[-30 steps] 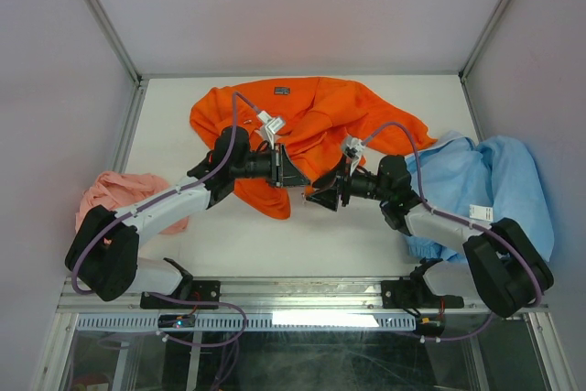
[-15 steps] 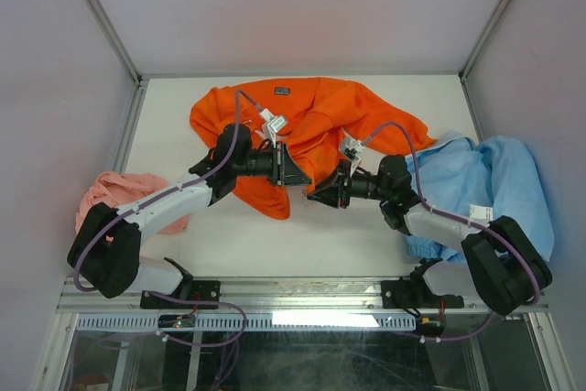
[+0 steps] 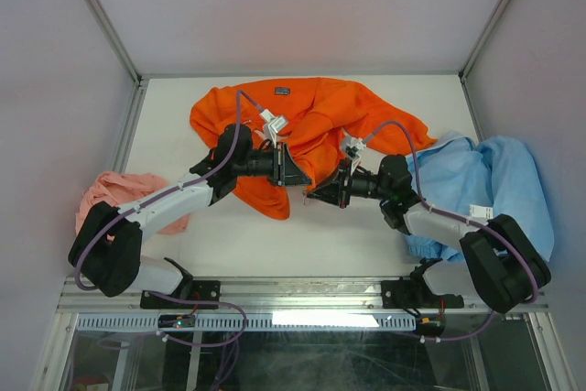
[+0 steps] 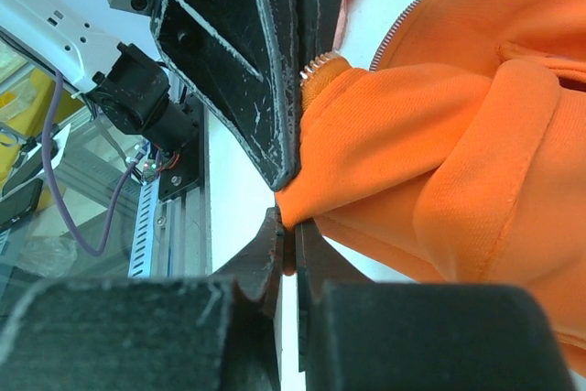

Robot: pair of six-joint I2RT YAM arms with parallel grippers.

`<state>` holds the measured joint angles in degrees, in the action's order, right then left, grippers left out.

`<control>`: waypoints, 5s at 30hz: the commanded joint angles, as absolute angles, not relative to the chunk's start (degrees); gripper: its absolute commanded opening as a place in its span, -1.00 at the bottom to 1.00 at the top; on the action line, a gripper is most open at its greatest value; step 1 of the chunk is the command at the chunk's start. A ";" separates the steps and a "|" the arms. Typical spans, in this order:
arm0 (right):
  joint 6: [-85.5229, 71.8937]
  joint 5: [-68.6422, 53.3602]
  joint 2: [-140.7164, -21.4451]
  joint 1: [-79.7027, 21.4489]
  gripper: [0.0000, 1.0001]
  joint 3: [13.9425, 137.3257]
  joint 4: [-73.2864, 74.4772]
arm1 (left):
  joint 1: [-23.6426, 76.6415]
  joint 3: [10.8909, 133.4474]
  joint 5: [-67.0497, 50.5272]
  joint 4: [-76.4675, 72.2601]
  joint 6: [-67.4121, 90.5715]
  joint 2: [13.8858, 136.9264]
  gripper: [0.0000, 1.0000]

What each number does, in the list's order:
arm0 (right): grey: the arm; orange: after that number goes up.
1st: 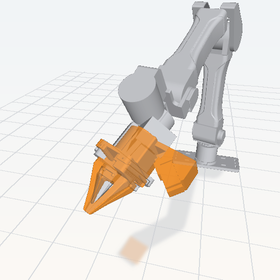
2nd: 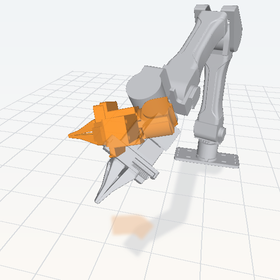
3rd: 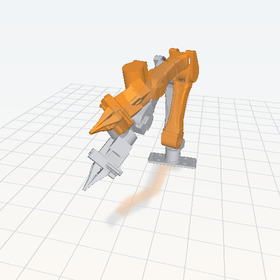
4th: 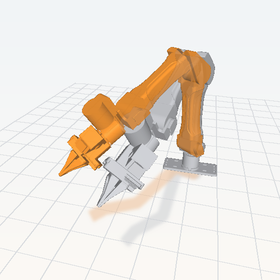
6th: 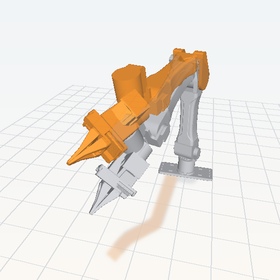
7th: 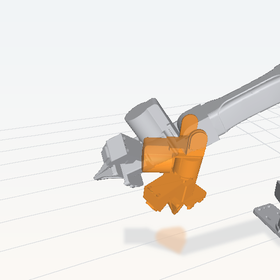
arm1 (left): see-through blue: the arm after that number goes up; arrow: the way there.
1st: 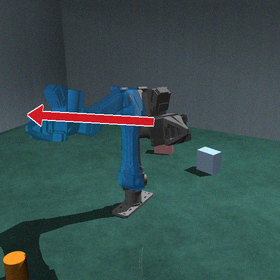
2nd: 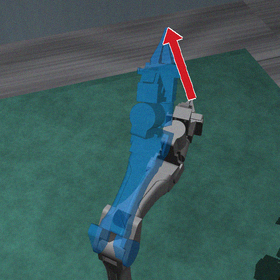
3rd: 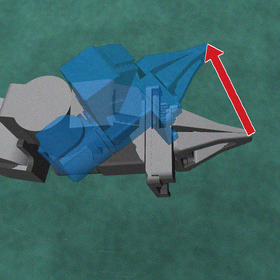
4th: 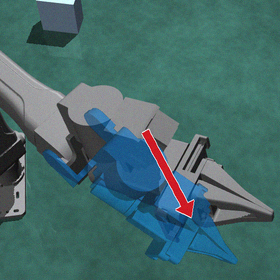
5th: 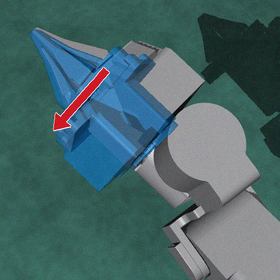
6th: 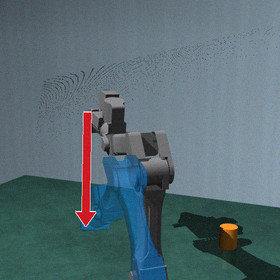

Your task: Zip up the jacket

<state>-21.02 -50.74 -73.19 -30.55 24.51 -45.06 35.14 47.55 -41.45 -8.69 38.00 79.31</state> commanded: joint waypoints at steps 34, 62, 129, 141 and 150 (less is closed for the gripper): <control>-29.89 -41.56 -72.48 -25.42 -1.00 15.46 -56.58 | 48.18 55.65 10.49 26.97 33.88 87.84 -0.03; -30.68 -42.36 -72.43 -24.19 -1.00 14.40 -58.54 | 48.61 55.24 8.38 29.92 34.61 98.59 -0.16; -38.25 -44.96 -73.71 -24.29 -1.00 18.56 -56.13 | 43.60 42.46 -0.26 9.27 36.80 67.69 -1.00; -52.13 -50.61 -76.99 -27.30 -1.00 24.22 -67.29 | 43.64 32.26 -0.17 -18.80 39.26 56.62 -1.00; -56.22 -47.82 -79.19 -31.62 -1.00 27.88 -70.11 | 43.62 25.82 -0.18 -37.24 35.62 55.11 -1.00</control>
